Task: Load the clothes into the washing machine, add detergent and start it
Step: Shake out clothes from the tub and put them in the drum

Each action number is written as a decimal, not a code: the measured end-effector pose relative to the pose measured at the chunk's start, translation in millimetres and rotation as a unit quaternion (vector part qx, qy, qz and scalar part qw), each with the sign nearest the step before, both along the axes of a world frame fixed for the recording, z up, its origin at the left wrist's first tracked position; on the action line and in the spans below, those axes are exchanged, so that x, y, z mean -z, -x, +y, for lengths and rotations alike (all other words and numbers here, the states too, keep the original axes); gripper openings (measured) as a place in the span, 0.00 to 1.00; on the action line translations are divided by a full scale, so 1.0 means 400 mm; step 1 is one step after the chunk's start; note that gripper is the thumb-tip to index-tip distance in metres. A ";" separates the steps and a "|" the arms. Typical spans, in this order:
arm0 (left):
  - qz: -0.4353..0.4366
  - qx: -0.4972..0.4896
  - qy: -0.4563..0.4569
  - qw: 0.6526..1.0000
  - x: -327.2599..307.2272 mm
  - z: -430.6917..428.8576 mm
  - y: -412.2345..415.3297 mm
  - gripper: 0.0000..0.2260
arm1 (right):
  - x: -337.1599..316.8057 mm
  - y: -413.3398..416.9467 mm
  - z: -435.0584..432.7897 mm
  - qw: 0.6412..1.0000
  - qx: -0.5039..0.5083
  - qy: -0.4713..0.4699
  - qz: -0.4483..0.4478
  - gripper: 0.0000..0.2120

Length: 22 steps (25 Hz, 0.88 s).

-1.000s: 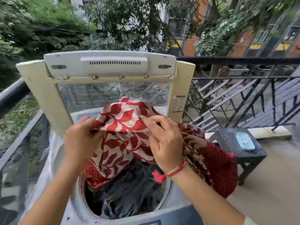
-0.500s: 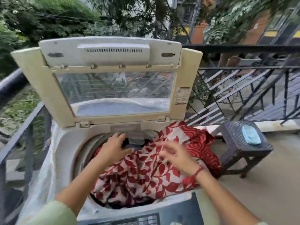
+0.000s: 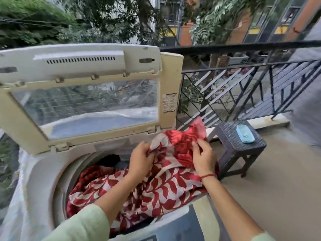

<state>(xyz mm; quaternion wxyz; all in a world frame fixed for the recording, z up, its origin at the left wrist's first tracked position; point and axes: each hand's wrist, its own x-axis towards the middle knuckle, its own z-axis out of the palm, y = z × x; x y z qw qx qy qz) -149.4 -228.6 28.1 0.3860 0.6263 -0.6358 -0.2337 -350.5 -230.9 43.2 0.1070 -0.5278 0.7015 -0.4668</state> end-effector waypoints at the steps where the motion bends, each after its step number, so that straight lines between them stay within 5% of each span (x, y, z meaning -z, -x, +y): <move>1: 0.017 -0.029 0.039 0.999 -0.050 0.017 -0.052 0.04 | -0.073 -0.056 0.021 0.995 -0.052 0.086 -0.018 0.08; 3: 0.065 -0.091 0.139 0.984 -0.148 0.077 -0.178 0.04 | -0.181 -0.199 0.072 0.961 -0.210 0.176 -0.022 0.09; 5: 0.092 -0.182 0.177 0.963 -0.212 0.148 -0.314 0.14 | -0.186 -0.350 0.128 0.925 -0.328 0.178 0.075 0.11; 6: 0.060 -0.237 0.154 0.957 -0.209 0.174 -0.382 0.19 | -0.154 -0.410 0.143 0.905 -0.357 0.170 0.157 0.13; 8: -0.132 -0.273 0.051 0.952 -0.160 0.206 -0.487 0.22 | -0.051 -0.479 0.142 0.848 -0.440 0.004 0.295 0.15; 9: -0.228 -0.211 -0.036 0.950 -0.118 0.214 -0.517 0.21 | -0.001 -0.490 0.132 0.778 -0.502 -0.166 0.339 0.15; 10: -0.312 -0.107 -0.160 0.930 -0.084 0.222 -0.518 0.20 | 0.048 -0.485 0.120 0.664 -0.558 -0.301 0.396 0.16; 11: -0.367 0.008 -0.290 0.884 -0.046 0.228 -0.505 0.20 | 0.080 -0.470 0.112 0.571 -0.607 -0.367 0.413 0.16; 12: -0.386 0.091 -0.382 0.835 -0.015 0.228 -0.481 0.23 | 0.091 -0.438 0.103 0.543 -0.635 -0.388 0.389 0.16; 14: -0.397 0.110 -0.393 0.822 0.026 0.204 -0.417 0.25 | 0.044 -0.351 0.093 0.699 -0.611 -0.339 0.155 0.14; 16: -0.391 0.043 -0.247 0.886 0.033 0.156 -0.341 0.31 | -0.002 -0.223 0.041 0.882 -0.441 -0.164 -0.015 0.14; 17: -0.362 0.030 -0.164 0.917 0.028 0.119 -0.297 0.35 | -0.002 -0.138 0.000 0.943 -0.316 -0.102 -0.008 0.15; 19: -0.193 0.106 -0.091 0.971 0.033 0.051 -0.194 0.42 | 0.033 0.028 -0.061 0.973 -0.154 -0.161 0.065 0.25; 22: -0.055 0.268 -0.189 0.943 0.088 0.040 -0.014 0.45 | 0.168 0.126 -0.044 0.901 -0.154 -0.397 -0.087 0.38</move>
